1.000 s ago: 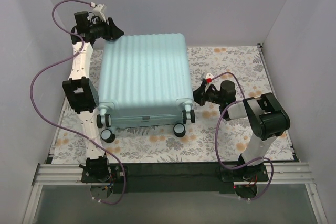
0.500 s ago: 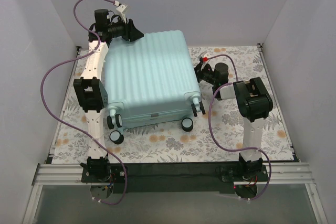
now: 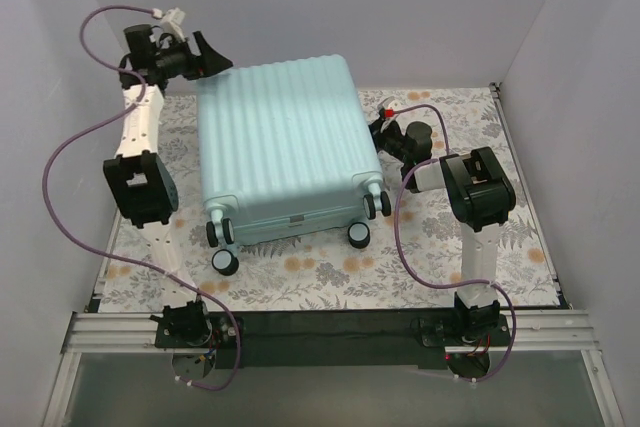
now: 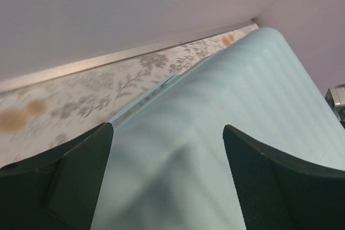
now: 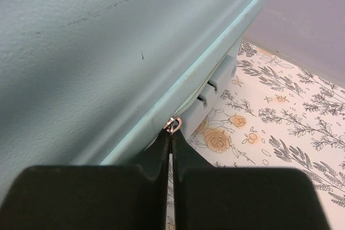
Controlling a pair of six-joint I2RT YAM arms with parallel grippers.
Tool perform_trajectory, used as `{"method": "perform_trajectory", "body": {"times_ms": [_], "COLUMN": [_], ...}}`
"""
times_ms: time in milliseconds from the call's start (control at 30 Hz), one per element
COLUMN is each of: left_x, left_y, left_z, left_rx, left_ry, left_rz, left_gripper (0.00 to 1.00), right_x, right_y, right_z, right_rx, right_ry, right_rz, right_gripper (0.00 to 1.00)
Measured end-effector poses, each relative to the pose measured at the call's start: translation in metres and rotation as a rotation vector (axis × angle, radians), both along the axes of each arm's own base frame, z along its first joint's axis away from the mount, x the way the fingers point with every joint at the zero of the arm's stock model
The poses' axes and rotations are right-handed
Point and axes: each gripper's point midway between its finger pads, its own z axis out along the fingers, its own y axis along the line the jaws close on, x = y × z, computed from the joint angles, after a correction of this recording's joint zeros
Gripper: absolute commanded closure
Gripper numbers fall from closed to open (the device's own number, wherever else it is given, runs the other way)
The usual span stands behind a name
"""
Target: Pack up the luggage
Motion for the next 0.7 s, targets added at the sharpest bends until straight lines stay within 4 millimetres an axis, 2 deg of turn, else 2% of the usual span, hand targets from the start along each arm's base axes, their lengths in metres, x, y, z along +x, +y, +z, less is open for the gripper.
{"method": "perform_trajectory", "body": {"times_ms": [67, 133, 200, 233, 300, 400, 500, 633, 700], "left_x": [-0.015, -0.040, -0.064, -0.076, -0.097, -0.109, -0.110, -0.116, -0.117], "left_y": [0.052, 0.099, 0.134, 0.144, 0.143, 0.111, 0.100, 0.072, 0.059], "left_z": [-0.002, -0.013, -0.024, -0.031, -0.043, -0.057, -0.053, -0.042, -0.041], "left_rx": [-0.021, -0.044, -0.060, -0.069, -0.091, -0.137, -0.184, -0.265, -0.283], "left_ry": [0.086, 0.182, 0.260, 0.295, 0.356, 0.424, 0.415, 0.418, 0.413], "left_rz": [0.128, 0.243, 0.332, 0.361, 0.362, 0.275, 0.220, 0.099, 0.053], "left_gripper": [0.16, 0.15, 0.14, 0.14, 0.13, 0.13, 0.12, 0.12, 0.17], "right_x": [0.000, 0.000, 0.000, 0.000, -0.002, -0.010, -0.019, -0.037, -0.048], "right_y": [0.000, 0.000, 0.001, 0.001, 0.001, 0.000, -0.005, -0.006, -0.004], "right_z": [0.001, 0.001, 0.001, 0.001, 0.001, 0.002, 0.002, 0.002, 0.002], "right_rx": [-0.001, -0.002, -0.004, -0.004, -0.006, -0.017, -0.029, -0.035, -0.038], "right_ry": [-0.003, -0.005, -0.008, -0.007, -0.009, -0.015, -0.013, -0.003, 0.004], "right_rz": [-0.002, -0.002, 0.000, -0.001, -0.004, -0.007, -0.027, -0.035, -0.031], "right_gripper": [0.99, 0.99, 0.99, 0.99, 0.99, 0.99, 0.99, 0.99, 0.99]}}
